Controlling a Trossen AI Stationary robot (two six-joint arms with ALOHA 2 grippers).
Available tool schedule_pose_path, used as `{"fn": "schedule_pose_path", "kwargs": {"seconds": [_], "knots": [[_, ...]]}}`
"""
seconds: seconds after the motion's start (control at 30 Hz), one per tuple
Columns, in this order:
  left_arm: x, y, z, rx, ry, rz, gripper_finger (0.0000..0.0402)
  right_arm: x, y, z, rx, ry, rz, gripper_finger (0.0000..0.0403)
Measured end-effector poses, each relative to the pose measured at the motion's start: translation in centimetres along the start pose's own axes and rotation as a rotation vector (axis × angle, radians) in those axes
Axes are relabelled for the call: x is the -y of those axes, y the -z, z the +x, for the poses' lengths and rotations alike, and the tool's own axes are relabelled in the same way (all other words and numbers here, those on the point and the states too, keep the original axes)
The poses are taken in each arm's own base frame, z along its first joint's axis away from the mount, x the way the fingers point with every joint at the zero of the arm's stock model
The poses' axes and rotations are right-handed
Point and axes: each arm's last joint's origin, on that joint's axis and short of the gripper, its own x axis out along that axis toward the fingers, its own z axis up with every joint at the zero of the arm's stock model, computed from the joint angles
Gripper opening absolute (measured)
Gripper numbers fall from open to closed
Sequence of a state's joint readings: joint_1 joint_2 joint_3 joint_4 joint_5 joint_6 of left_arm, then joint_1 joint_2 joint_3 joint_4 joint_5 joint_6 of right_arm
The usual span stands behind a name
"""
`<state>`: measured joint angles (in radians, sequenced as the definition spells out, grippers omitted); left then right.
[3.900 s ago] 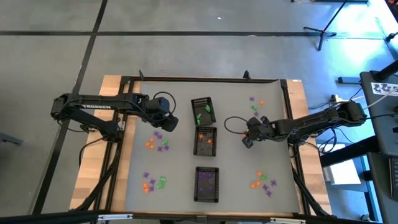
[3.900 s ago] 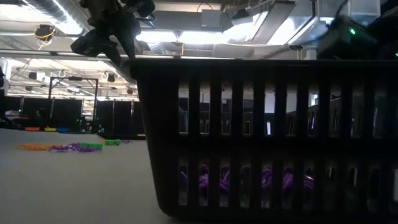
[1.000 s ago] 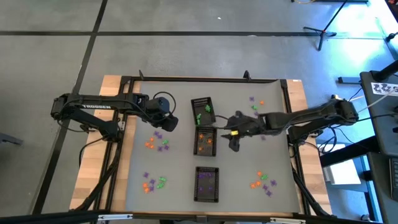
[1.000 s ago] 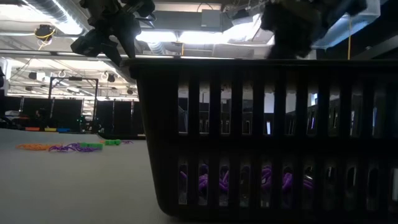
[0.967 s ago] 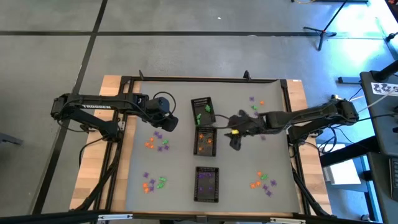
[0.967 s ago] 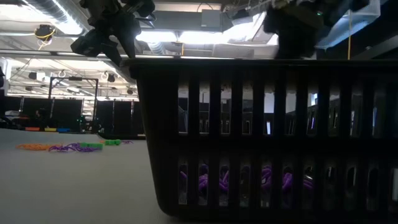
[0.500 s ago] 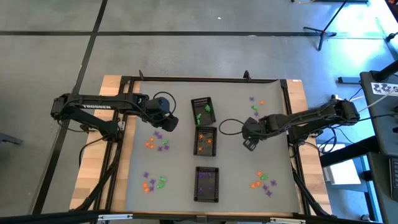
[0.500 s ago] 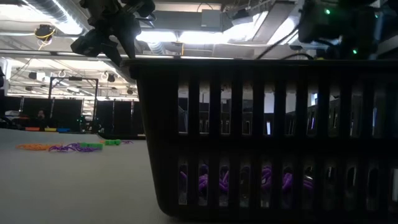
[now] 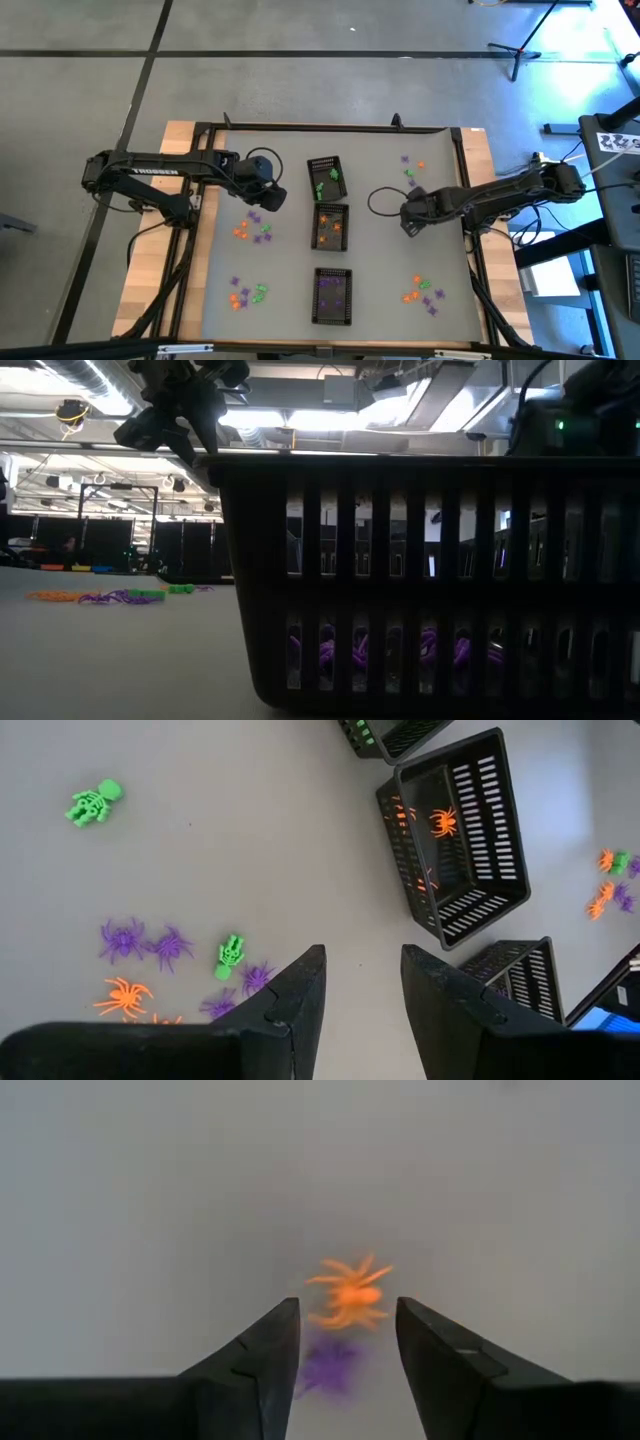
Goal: Sort Halloween decoration
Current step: Put the orange spider toy into the middle black bin
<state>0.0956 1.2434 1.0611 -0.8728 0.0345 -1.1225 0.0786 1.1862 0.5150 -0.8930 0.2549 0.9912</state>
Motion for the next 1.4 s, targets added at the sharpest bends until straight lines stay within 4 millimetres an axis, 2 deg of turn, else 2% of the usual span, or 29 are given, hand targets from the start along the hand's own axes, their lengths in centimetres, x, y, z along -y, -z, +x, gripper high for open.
{"fn": "schedule_pose_path", "kwargs": {"seconds": [0.2,0.3,0.47,0.53,0.6,0.83,1.03,1.13,1.27,1.4], "knots": [[0.0,0.0,0.0,0.000,0.000,0.000,0.0124,1.0,-0.2,2.0,0.007,-0.025,0.060,0.0164],[0.0,0.0,0.0,0.000,0.000,0.000,0.0124,1.2,-0.4,2.3,0.000,-0.035,0.059,0.0147],[0.0,0.0,0.0,0.000,0.000,0.000,0.0124,0.9,-0.9,1.7,0.021,-0.063,0.029,0.0068],[0.0,0.0,0.0,0.000,0.000,0.000,0.0124,0.8,-1.3,1.3,0.065,-0.055,0.023,0.0031],[0.0,0.0,0.0,0.000,0.000,0.000,0.0124,0.6,-1.9,0.4,0.110,-0.062,0.015,0.0009],[0.0,0.0,0.0,0.000,-0.001,0.000,0.0124,-0.9,-4.2,-2.6,0.248,-0.188,-0.039,0.0025],[0.0,0.0,0.0,0.000,-0.001,0.000,0.0124,-4.0,-6.9,-5.3,0.476,-0.628,-0.147,0.0004],[0.0,0.0,0.0,0.000,-0.001,0.000,0.0124,-5.0,-7.6,-5.9,0.533,-0.766,-0.177,0.0008],[0.0,0.0,0.0,0.000,-0.001,0.000,0.0124,-6.2,-8.5,-6.0,0.526,-0.813,-0.217,0.0015],[0.0,0.0,0.0,0.000,0.000,0.000,0.0124,-8.4,-9.0,-6.3,0.516,-0.820,-0.303,0.0016]]}}
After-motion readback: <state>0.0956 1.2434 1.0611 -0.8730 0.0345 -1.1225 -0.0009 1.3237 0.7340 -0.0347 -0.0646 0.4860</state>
